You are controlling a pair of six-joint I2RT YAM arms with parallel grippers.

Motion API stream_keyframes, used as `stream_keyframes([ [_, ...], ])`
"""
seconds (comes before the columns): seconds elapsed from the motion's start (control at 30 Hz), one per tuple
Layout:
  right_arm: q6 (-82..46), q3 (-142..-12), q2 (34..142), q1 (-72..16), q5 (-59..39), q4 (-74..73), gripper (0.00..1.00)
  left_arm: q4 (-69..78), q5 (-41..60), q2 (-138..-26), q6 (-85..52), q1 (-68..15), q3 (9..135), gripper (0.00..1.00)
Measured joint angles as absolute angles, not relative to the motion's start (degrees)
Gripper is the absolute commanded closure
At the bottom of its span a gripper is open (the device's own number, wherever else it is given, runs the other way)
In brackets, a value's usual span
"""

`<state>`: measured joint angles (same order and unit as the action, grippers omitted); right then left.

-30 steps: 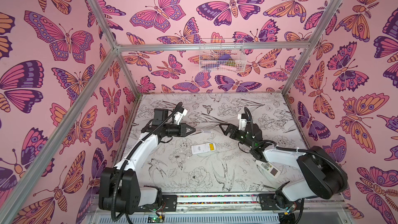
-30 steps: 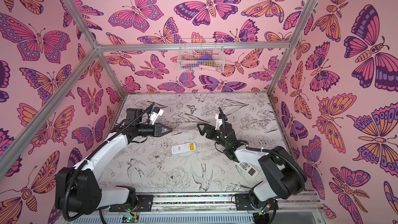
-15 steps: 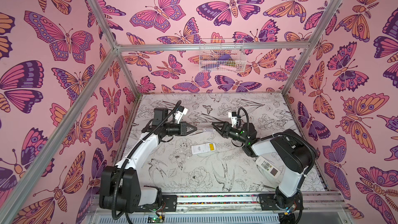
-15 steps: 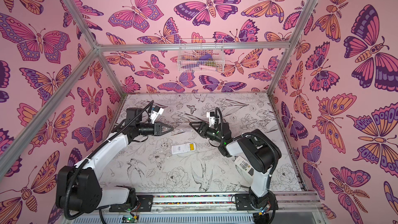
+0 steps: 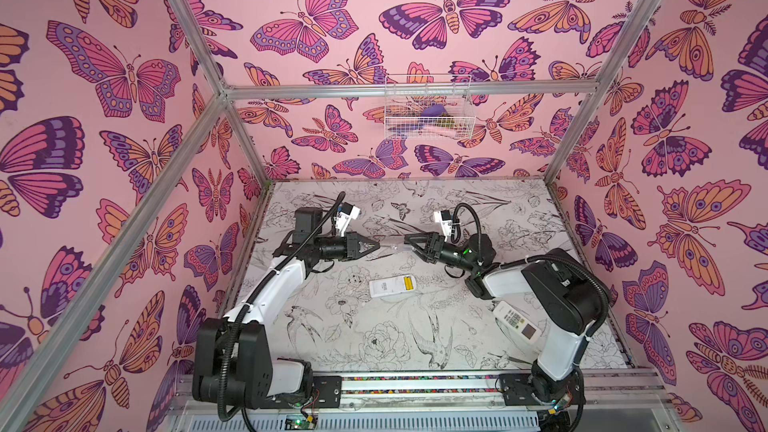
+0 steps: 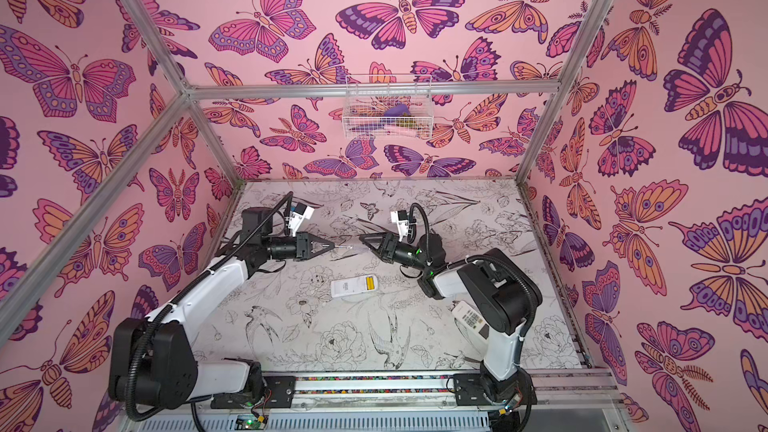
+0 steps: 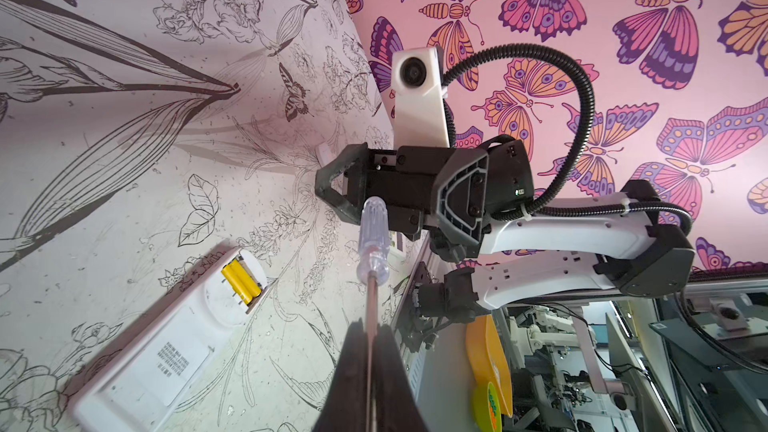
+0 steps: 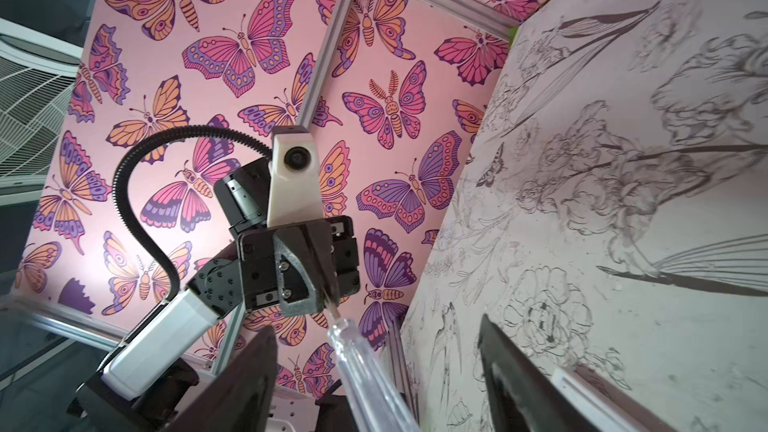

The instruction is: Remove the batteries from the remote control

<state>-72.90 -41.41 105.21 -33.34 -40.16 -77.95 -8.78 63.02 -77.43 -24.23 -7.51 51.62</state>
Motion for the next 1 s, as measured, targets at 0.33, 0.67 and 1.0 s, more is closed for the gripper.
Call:
stream_keyframes([
  [0.33,-73.1,-43.2,105.3,-35.5,-42.1,-78.5,0.36,-3.8,63.3,-77.9,-29.1,-7.4,49.9,1.00],
  [0.67,-73.1,-43.8,105.8,-36.0,-43.1,-78.7,0.37,-0.2,65.3,-78.0,-31.9,-6.6,49.4,1.00],
  [1.0,-72.8,-43.8,105.8,-35.8,-43.6,-78.7,0.41,3.4,69.0,-78.1,-33.9,-6.2,48.8,1.00],
])
